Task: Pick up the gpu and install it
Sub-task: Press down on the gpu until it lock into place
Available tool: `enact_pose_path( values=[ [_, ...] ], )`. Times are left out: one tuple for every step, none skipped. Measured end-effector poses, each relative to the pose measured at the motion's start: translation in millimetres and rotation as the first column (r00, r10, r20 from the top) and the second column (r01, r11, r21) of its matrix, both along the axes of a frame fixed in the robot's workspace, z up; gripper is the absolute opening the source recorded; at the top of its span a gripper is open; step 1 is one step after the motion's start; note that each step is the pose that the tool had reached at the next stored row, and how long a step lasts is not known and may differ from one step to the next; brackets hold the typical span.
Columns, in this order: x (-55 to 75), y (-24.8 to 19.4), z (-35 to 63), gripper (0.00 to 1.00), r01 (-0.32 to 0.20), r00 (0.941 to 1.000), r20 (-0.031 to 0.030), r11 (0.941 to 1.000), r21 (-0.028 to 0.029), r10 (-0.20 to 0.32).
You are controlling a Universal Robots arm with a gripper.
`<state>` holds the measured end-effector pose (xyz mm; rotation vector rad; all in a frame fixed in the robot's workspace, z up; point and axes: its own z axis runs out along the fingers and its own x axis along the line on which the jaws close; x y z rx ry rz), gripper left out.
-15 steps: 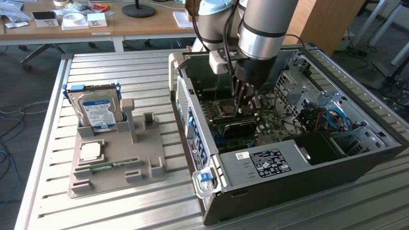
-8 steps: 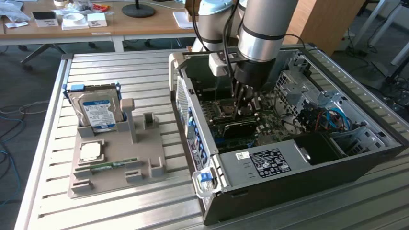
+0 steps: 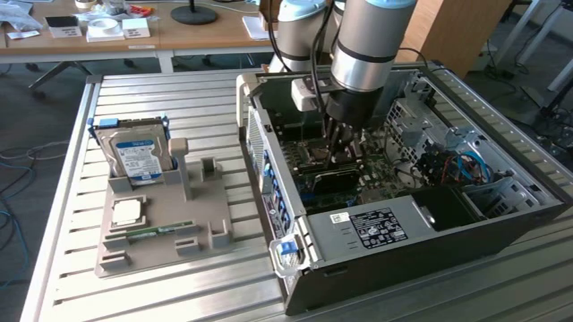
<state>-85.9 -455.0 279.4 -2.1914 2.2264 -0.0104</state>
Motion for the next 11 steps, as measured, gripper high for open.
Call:
enact_pose_path(
  values=[
    [0.0, 0.0, -0.4, 0.11, 0.000, 1.0000, 0.0002, 1.0000, 0.0004, 0.000],
    [0.0, 0.4, -1.2, 0.11, 0.000, 1.0000, 0.0003, 1.0000, 0.0014, 0.000],
    [-0.1, 1.0, -1.8, 0.11, 0.000, 1.0000, 0.0002, 1.0000, 0.0023, 0.000],
    [-0.1, 1.6, -2.2, 0.11, 0.000, 1.0000, 0.0002, 1.0000, 0.0030, 0.000],
    [0.0, 2.4, -2.6, 0.11, 0.000, 1.0000, 0.0002, 1.0000, 0.0033, 0.000],
    [0.1, 2.6, -3.0, 0.11, 0.000, 1.0000, 0.0003, 1.0000, 0.0036, 0.000],
    [0.1, 2.7, -3.8, 0.11, 0.000, 1.0000, 0.0002, 1.0000, 0.0039, 0.000],
    [0.1, 2.8, -4.9, 0.11, 0.000, 1.0000, 0.0001, 1.0000, 0.0039, 0.000],
    [0.1, 2.8, -6.6, 0.11, 0.000, 1.0000, 0.0001, 1.0000, 0.0038, 0.000],
    [0.1, 2.8, -8.5, 0.11, 0.000, 1.0000, 0.0002, 1.0000, 0.0039, 0.000],
    [0.1, 2.8, -10.0, 0.11, 0.000, 1.0000, 0.0003, 1.0000, 0.0041, 0.000]
  ],
)
